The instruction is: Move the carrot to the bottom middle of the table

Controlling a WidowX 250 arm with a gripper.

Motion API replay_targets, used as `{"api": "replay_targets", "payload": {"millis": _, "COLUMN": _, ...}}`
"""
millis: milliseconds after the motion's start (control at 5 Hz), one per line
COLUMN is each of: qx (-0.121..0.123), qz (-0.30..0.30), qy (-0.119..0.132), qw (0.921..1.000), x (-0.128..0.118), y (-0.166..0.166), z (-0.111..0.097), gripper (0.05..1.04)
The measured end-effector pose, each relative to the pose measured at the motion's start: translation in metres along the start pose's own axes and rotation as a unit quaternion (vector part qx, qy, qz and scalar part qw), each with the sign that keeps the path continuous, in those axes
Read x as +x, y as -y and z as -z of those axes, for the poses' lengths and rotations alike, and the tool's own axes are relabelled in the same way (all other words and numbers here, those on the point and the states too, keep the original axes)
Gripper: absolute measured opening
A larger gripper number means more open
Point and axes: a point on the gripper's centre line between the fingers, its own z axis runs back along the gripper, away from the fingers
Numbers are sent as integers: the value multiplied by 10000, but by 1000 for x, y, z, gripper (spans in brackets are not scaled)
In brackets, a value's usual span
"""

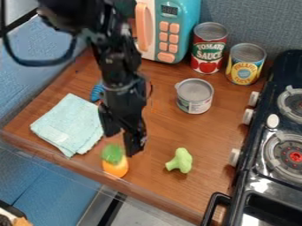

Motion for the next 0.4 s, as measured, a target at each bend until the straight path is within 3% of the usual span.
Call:
{"api": "replay_targets", "payload": {"millis": 200, "qx": 36, "qz": -262, "qy": 232, "qw": 9994, "x": -8, "y": -2, "z": -17, "gripper": 1000}}
{"api": "replay_targets", "payload": {"millis": 400, "qx": 165, "qz": -493, "qy": 265, "qw": 9983, "x": -17, "y": -5, "z": -23, "gripper": 1000}}
